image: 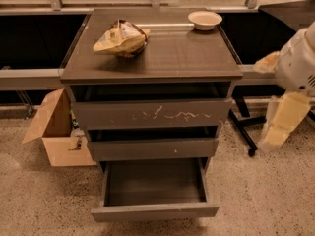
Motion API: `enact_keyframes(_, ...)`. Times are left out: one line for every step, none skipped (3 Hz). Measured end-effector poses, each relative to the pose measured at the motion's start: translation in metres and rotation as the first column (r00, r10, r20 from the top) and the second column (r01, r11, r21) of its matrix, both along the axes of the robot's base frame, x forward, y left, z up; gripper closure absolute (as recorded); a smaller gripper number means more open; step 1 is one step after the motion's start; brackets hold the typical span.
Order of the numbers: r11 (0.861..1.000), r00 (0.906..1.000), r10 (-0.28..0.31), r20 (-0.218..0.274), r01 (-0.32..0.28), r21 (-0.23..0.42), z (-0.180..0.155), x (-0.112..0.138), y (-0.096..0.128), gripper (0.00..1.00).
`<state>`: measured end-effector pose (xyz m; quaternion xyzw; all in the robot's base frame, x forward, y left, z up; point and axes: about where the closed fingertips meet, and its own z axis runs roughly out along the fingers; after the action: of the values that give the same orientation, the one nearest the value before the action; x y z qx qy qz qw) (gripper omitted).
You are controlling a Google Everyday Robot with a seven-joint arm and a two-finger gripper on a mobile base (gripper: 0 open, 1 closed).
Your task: Close bottom drawer
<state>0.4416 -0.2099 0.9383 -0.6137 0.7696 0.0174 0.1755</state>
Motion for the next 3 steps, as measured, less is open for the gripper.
enact_keyframes(0.993,0.9987,0.033,-0.04,-0.028,0.111,-0.0518,0.0015,0.009,0.0)
enact_keyframes(0.993,0.9985,0.036,-0.04,-0.031,0.118,-0.0539,0.002,0.0109,0.0)
enact_keyframes(0.993,0.9985,0.036,-0.04,-0.031,0.117,-0.0535,0.0019,0.011,0.0)
